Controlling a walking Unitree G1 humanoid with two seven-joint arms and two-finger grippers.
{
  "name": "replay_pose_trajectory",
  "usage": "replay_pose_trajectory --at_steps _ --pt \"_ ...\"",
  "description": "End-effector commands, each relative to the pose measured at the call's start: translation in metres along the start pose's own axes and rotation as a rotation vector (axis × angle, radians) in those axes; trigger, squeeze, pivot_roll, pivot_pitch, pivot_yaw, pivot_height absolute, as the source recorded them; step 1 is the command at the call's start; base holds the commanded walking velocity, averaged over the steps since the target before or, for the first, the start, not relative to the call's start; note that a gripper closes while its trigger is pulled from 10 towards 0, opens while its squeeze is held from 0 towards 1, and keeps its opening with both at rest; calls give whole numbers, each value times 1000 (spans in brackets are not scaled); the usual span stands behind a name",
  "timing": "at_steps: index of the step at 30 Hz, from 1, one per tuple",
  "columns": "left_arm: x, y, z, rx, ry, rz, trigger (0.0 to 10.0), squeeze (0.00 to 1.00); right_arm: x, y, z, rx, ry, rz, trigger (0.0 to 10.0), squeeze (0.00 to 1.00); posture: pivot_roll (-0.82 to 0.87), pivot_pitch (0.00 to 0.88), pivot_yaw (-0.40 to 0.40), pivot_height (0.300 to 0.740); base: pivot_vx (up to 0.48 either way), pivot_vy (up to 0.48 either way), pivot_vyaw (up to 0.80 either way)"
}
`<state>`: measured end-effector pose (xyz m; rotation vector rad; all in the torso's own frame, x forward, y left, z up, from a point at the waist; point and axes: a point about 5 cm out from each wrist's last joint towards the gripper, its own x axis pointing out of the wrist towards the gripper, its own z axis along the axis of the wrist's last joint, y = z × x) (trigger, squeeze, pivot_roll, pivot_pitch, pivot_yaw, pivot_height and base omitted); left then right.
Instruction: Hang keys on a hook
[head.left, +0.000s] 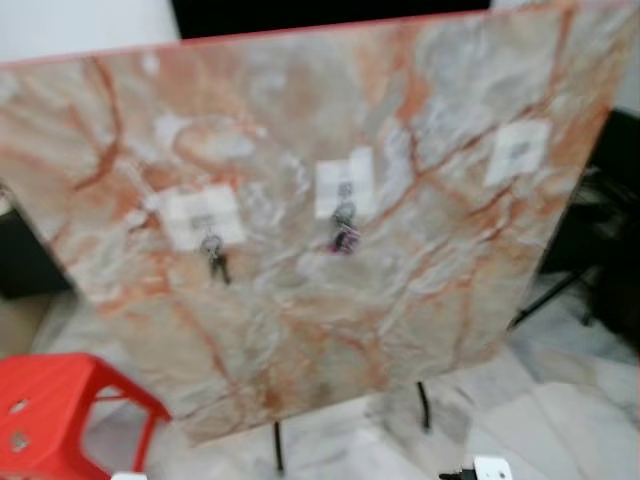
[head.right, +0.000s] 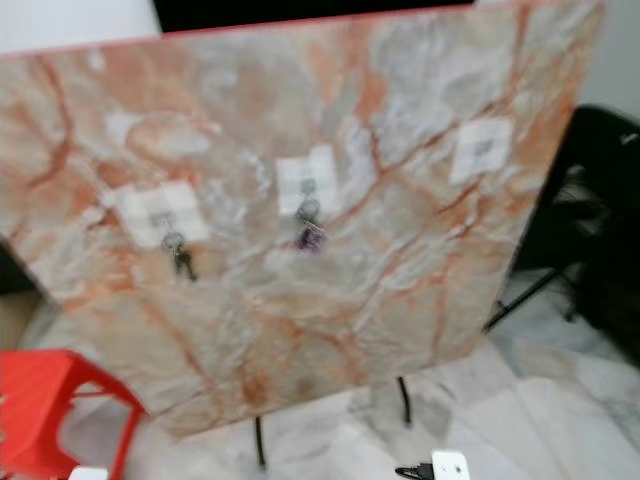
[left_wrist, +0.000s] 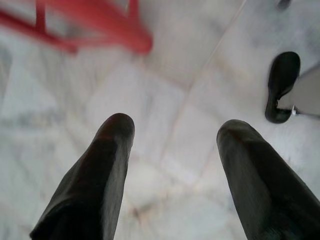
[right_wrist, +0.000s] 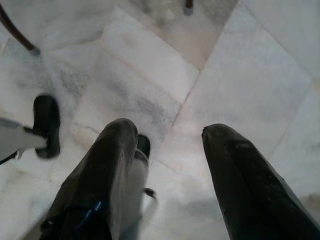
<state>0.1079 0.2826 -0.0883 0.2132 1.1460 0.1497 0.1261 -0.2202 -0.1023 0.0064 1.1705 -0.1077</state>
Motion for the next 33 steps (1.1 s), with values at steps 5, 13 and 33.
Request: replay_pose_trajectory --at_steps 5,13,33 --pt "2 -10 4 4 -8 -13 10000 0 1 4 6 -9 -13 14 10000 0 40 0 13 740 0 0 800" --pt "5 -25 15 6 -22 -31 10000 0 1 4 7 35 -27 9 10000 0 38 0 9 740 0 0 284" --pt "6 -29 21 -14 -17 -31 10000 0 1 4 11 14 -35 6 10000 0 44 0 13 740 0 210 200"
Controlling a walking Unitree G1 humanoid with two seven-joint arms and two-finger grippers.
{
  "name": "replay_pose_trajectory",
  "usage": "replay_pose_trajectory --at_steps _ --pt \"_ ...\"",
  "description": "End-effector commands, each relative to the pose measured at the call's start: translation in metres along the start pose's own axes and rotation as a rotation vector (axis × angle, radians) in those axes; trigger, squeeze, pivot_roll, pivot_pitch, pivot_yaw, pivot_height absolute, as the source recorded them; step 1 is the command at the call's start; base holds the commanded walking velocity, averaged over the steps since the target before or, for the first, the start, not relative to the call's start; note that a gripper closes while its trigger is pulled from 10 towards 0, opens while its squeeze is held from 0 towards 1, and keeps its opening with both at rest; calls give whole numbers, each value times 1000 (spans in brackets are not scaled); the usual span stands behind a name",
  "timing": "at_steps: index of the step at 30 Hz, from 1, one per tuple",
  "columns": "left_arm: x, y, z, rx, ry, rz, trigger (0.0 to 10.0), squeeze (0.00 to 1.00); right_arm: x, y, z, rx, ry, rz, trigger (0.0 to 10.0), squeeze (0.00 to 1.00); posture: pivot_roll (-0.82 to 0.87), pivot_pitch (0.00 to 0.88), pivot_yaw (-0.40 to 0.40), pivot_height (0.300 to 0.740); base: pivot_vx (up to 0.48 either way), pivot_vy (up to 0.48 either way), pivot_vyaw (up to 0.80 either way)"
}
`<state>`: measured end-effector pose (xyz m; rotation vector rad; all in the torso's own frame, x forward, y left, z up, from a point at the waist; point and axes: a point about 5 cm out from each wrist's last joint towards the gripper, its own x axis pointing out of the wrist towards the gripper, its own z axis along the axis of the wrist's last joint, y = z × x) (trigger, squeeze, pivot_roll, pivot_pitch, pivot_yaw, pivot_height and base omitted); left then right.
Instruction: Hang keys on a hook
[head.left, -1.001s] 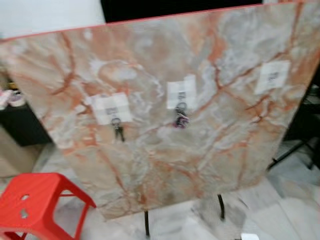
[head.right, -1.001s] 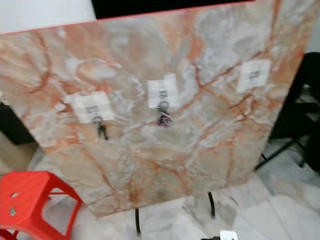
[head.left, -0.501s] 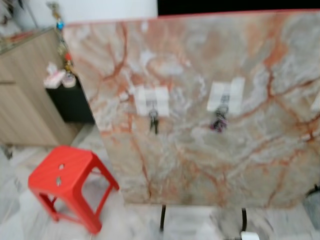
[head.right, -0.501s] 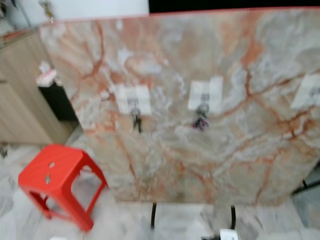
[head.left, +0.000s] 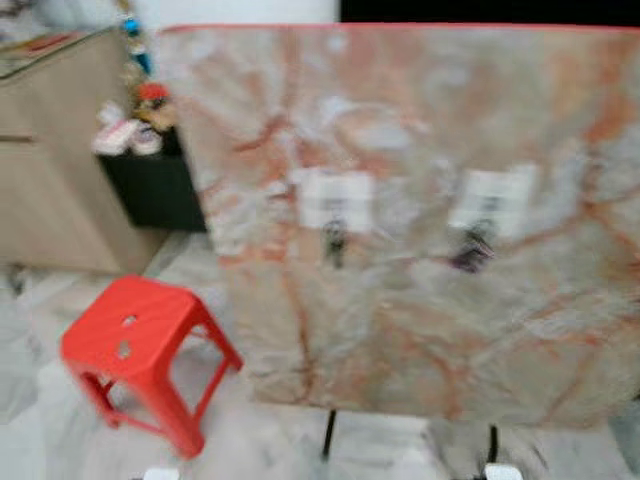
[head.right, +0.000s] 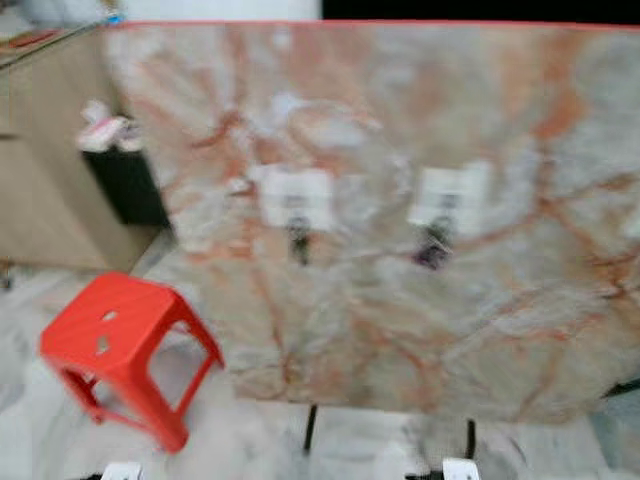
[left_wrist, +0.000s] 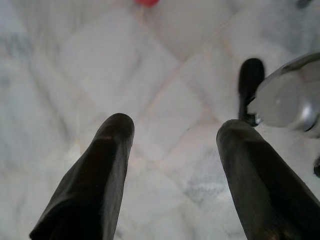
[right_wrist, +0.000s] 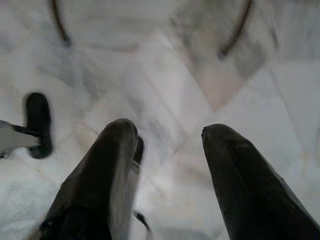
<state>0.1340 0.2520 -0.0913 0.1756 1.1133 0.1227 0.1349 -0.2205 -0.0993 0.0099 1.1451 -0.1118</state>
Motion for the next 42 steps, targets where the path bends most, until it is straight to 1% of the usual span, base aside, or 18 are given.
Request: replay_pose_trajectory --at_steps 1,5,29,42 --pt "-1 2 -5 5 17 8 10000 0 0 4 1 17 -10 7 10000 0 44 0 13 740 0 349 613" --pt "-1 3 -5 2 17 9 10000 0 1 4 1 42 -12 3 10000 0 43 0 14 740 0 345 0" --pt "-1 3 -6 -11 17 9 10000 0 1 4 3 48 -16 1 10000 0 47 0 11 740 0 346 0" --pt "-1 4 -8 -3 23 9 10000 0 1 4 2 47 -15 -2 10000 0 46 0 15 740 0 346 0"
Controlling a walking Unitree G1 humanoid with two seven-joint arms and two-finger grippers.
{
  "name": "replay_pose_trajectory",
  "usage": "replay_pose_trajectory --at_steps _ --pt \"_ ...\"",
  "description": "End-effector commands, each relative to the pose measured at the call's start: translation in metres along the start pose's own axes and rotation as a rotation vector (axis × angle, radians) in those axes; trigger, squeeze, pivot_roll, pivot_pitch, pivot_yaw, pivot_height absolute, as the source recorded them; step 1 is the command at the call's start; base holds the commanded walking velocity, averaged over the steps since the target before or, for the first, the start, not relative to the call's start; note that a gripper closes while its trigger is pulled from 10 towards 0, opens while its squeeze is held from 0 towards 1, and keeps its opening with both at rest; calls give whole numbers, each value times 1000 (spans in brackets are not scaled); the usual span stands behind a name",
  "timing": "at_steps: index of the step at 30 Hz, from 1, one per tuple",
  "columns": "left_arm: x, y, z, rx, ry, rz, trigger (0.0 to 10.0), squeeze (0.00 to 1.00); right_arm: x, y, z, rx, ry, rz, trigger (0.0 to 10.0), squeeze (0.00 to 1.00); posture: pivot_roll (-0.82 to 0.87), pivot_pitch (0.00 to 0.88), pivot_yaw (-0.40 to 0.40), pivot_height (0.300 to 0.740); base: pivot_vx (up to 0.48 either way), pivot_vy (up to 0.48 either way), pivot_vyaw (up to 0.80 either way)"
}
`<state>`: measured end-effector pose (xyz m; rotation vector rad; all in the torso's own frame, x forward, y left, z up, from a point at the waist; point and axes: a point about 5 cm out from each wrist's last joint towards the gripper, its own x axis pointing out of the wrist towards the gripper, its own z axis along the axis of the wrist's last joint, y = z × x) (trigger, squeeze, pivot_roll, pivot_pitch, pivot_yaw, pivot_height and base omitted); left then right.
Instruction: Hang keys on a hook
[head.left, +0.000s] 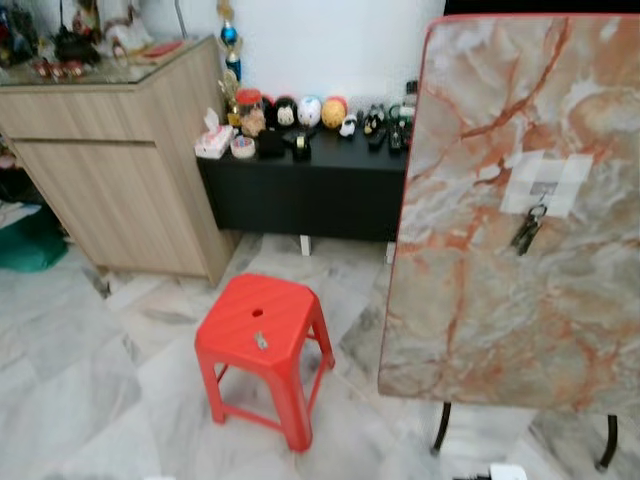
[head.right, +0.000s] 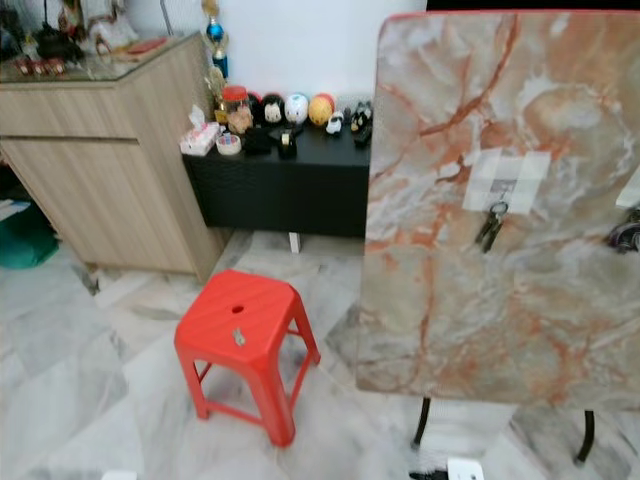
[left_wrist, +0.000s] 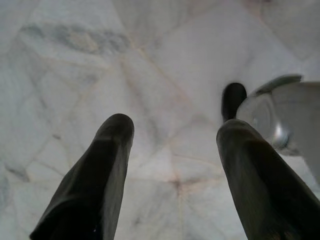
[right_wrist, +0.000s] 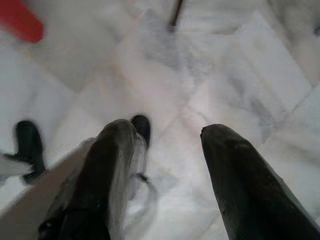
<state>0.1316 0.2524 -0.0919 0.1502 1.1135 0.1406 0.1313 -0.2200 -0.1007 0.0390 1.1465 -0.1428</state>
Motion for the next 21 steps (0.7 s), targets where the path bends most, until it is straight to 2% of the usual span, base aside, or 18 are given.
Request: replay_pose_trajectory --at_steps 1,21 --pt "-1 3 -5 26 21 8 10000 0 1 4 6 9 -19 8 10000 0 46 0 15 740 0 345 0" --pt "-1 4 -6 36 21 8 10000 0 1 5 5 22 -30 7 10000 0 45 0 17 740 0 347 0"
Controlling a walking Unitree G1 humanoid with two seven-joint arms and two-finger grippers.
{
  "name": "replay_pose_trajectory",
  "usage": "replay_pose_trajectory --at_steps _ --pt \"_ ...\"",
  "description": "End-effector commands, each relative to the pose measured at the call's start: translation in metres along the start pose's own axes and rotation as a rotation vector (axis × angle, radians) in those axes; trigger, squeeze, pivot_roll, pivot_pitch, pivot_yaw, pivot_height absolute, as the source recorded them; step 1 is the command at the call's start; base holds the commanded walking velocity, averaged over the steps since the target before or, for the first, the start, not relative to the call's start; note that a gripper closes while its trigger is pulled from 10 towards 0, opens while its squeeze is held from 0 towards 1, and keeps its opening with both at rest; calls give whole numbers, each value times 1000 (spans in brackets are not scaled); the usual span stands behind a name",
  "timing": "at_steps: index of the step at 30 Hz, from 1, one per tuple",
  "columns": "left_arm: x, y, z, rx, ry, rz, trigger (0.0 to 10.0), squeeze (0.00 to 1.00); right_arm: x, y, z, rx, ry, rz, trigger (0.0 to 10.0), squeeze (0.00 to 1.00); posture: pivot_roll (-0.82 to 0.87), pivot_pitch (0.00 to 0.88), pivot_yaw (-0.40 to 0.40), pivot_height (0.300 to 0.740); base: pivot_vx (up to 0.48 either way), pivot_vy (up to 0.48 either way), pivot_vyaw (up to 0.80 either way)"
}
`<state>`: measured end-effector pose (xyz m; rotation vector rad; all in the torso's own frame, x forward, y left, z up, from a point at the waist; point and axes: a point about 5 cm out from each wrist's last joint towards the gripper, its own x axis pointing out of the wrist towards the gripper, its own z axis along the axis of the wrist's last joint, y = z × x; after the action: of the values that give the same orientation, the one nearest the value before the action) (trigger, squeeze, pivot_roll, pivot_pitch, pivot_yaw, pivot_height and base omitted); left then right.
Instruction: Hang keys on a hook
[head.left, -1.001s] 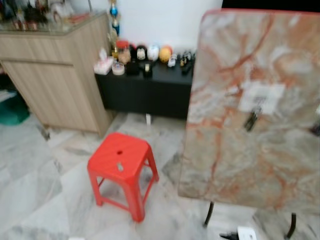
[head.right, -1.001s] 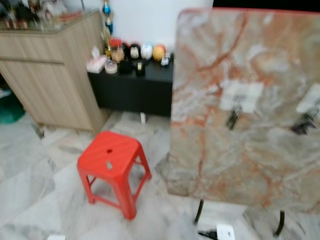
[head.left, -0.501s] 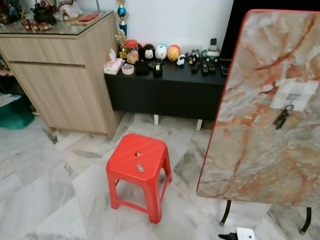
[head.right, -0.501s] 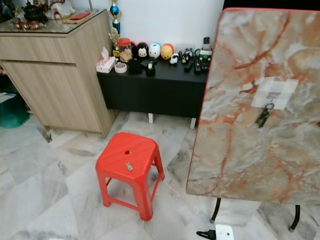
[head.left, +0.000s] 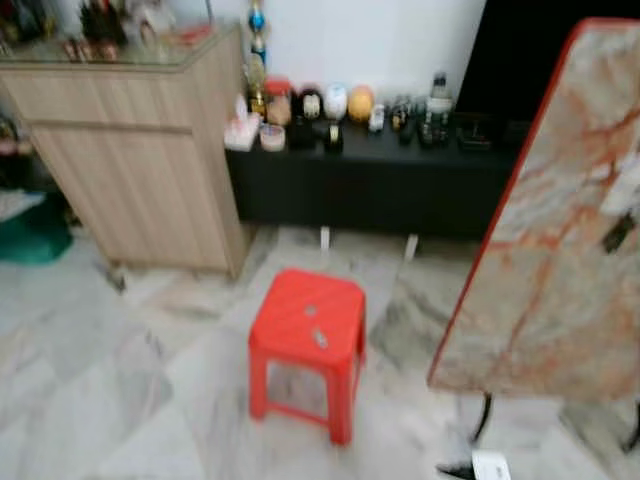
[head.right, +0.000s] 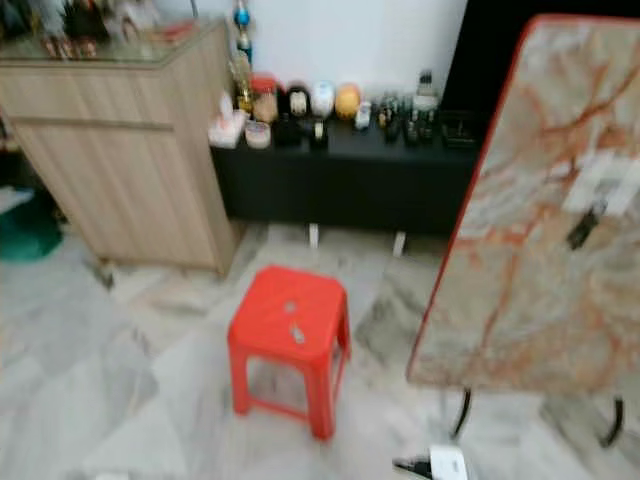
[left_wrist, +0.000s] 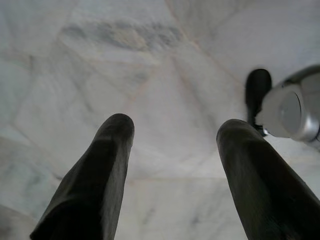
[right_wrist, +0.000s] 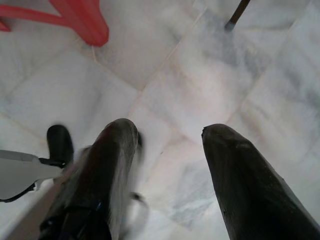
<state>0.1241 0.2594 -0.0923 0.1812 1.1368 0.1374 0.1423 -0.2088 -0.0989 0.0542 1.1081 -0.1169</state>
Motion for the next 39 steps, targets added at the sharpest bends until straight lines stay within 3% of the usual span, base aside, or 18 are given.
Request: replay_pose_trajectory --at_steps 1,23,39 --pt "0 -3 1 6 0 -4 10000 0 -1 -8 -4 23 7 -23 10000 0 45 0 17 740 0 345 0" --pt "1 -2 3 -5 -4 0 10000 0 -1 -7 -2 32 4 -23 10000 0 51 0 17 740 0 340 0" --pt "1 -4 5 -46 -31 -33 10000 0 -1 -7 -2 30 5 -25 10000 0 51 0 16 740 0 0 0"
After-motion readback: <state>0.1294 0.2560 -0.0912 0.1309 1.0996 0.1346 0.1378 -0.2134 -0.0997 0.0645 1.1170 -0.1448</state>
